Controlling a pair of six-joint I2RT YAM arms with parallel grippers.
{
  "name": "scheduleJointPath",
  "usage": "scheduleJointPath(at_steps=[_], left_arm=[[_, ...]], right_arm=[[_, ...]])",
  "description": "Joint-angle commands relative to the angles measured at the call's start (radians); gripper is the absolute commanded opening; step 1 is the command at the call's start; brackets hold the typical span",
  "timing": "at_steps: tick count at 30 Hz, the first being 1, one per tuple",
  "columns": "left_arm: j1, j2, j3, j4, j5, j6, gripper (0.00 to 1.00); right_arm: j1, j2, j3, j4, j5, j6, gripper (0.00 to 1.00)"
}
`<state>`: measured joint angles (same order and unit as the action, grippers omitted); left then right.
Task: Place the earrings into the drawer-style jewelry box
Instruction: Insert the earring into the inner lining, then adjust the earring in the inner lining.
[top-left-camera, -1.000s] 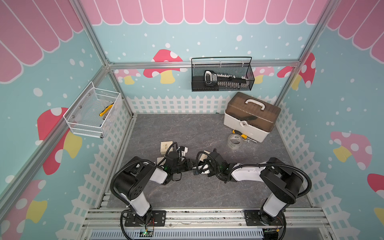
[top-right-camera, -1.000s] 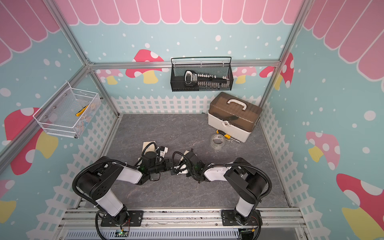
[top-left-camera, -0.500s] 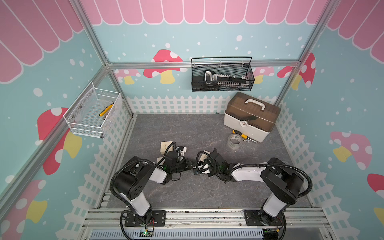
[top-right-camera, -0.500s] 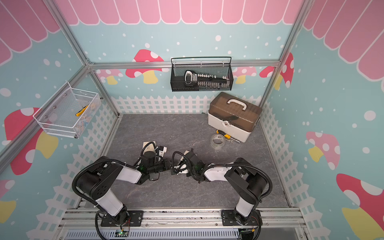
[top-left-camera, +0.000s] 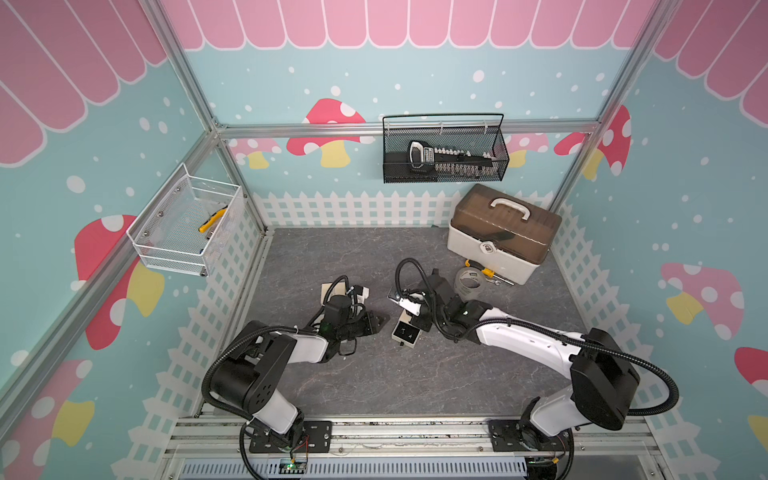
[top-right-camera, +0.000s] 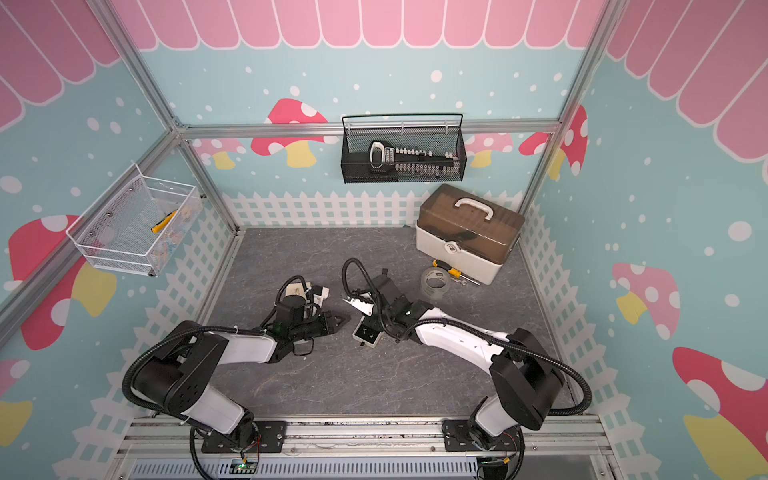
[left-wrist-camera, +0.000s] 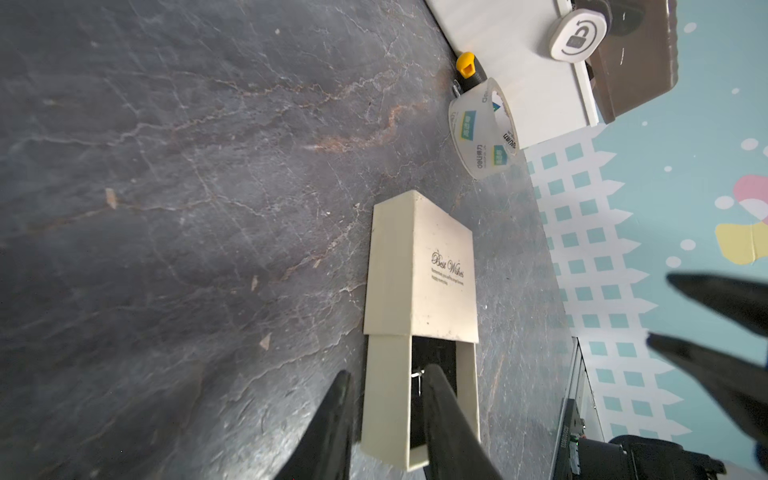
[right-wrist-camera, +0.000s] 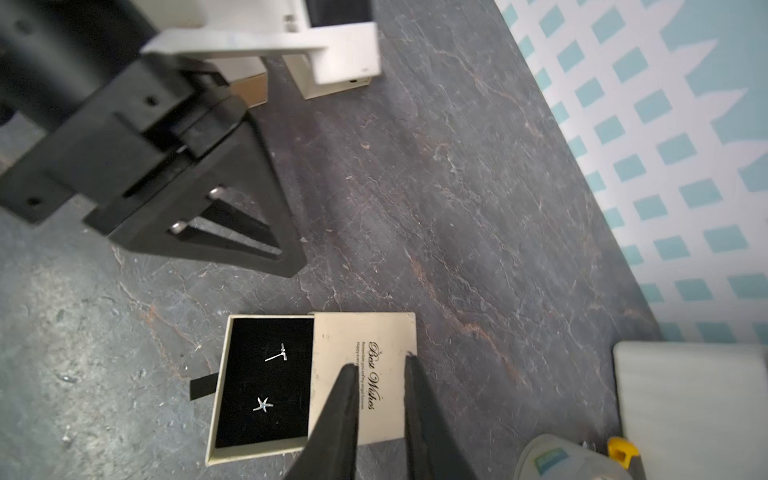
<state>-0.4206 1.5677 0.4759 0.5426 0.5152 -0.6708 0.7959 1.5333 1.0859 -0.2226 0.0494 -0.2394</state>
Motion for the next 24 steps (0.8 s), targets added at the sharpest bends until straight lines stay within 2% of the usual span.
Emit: scheduleJointPath(at_steps=[1,5,7,9,11,13,17,24], left_arm=[[-0.011,-0.062,0.029,-0.133,-0.05,0.07,0.31],[-0.034,-0.104,0.021,-0.179,-0.102,0.073,0.34],[-0.046,-0.11,0.019,-0.19,-0.131,0.074,0.36],[-0.058,-0.104,0.024,-0.193,-0.149,0.076,0.4],[-0.074,-0.096,0.041,-0.21,-0.166,0.083,0.44],[-0.093,-0.093,0.059,-0.239,-0.185,0.098,0.44],[-0.13,-0.127,0.035,-0.242,-0.234,0.077,0.45],[-0.208,-0.15,-0.056,-0.146,-0.315,-0.034,0.45]], right_arm=[[-0.031,0.071,0.124,-0.311,-0.097,0.215,0.21],[-0.114,0.079,0.144,-0.262,-0.228,0.338,0.25],[-0.15,0.086,0.17,-0.238,-0.226,0.407,0.28],[-0.161,0.112,0.225,-0.277,-0.24,0.389,0.34],[-0.165,0.137,0.25,-0.279,-0.2,0.379,0.41],[-0.178,0.154,0.26,-0.284,-0.212,0.363,0.41],[-0.225,0.207,0.337,-0.401,-0.389,0.299,0.33],[-0.222,0.341,0.48,-0.595,-0.379,0.178,0.3]])
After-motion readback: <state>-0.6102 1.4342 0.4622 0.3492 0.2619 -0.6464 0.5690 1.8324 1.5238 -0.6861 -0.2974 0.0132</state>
